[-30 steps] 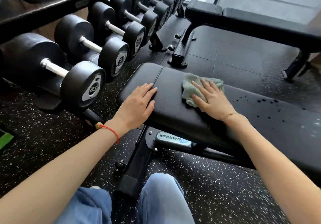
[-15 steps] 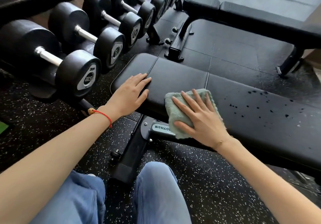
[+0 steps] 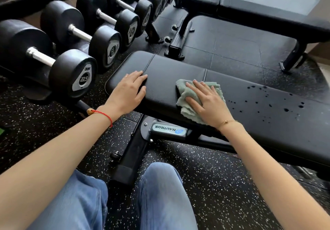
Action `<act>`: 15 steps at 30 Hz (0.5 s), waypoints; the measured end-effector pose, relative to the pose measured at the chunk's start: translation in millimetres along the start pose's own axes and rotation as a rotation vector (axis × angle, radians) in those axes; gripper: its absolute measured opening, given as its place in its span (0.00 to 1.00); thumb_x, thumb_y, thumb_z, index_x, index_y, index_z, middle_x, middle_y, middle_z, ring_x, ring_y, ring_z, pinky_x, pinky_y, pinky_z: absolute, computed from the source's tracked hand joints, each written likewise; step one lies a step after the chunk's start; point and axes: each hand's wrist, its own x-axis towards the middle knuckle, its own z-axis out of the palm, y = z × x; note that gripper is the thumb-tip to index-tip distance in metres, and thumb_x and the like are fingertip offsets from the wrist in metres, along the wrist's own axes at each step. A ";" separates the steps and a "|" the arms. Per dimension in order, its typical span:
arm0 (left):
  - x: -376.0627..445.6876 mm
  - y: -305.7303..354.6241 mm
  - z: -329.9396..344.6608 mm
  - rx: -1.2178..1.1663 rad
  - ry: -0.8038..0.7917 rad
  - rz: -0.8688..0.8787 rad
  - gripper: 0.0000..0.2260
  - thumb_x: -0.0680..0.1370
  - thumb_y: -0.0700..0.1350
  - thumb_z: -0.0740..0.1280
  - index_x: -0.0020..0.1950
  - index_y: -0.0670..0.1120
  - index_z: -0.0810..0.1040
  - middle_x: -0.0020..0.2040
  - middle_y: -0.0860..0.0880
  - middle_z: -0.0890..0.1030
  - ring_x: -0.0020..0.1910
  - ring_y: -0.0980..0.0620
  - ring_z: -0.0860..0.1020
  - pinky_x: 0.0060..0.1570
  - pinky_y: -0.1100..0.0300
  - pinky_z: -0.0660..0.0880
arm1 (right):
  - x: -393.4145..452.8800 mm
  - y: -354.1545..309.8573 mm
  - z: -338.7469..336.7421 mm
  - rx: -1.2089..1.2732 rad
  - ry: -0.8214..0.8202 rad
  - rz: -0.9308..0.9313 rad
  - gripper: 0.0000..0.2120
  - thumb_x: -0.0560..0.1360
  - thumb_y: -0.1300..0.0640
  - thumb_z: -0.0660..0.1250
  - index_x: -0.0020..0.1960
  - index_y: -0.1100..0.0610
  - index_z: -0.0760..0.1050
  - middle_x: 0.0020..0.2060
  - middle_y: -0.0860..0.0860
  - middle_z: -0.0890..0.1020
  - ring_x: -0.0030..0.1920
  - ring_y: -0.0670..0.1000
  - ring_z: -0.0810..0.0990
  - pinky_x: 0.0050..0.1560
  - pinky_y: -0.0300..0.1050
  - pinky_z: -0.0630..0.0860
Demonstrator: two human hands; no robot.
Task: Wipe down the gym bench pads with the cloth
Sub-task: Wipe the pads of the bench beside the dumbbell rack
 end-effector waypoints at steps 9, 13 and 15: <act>4.6 11.1 6.1 -0.016 0.059 0.041 0.22 0.80 0.48 0.57 0.73 0.41 0.69 0.74 0.41 0.67 0.76 0.44 0.61 0.77 0.49 0.54 | -72.2 8.8 -8.0 -0.045 0.009 -0.108 0.29 0.79 0.35 0.48 0.78 0.39 0.50 0.78 0.43 0.52 0.78 0.45 0.47 0.78 0.47 0.41; 1.6 9.4 7.8 -0.018 0.009 0.038 0.25 0.79 0.52 0.54 0.75 0.42 0.67 0.75 0.43 0.66 0.77 0.46 0.60 0.77 0.52 0.51 | -20.1 64.7 -22.8 -0.005 -0.004 0.170 0.33 0.76 0.32 0.46 0.78 0.43 0.50 0.78 0.47 0.53 0.79 0.50 0.49 0.78 0.48 0.41; 0.6 7.8 9.5 -0.010 0.001 0.040 0.26 0.80 0.53 0.52 0.75 0.43 0.66 0.75 0.43 0.66 0.77 0.47 0.59 0.77 0.52 0.51 | 19.7 61.3 -13.5 -0.042 -0.012 0.264 0.31 0.80 0.37 0.50 0.79 0.47 0.51 0.79 0.50 0.53 0.79 0.53 0.49 0.78 0.50 0.41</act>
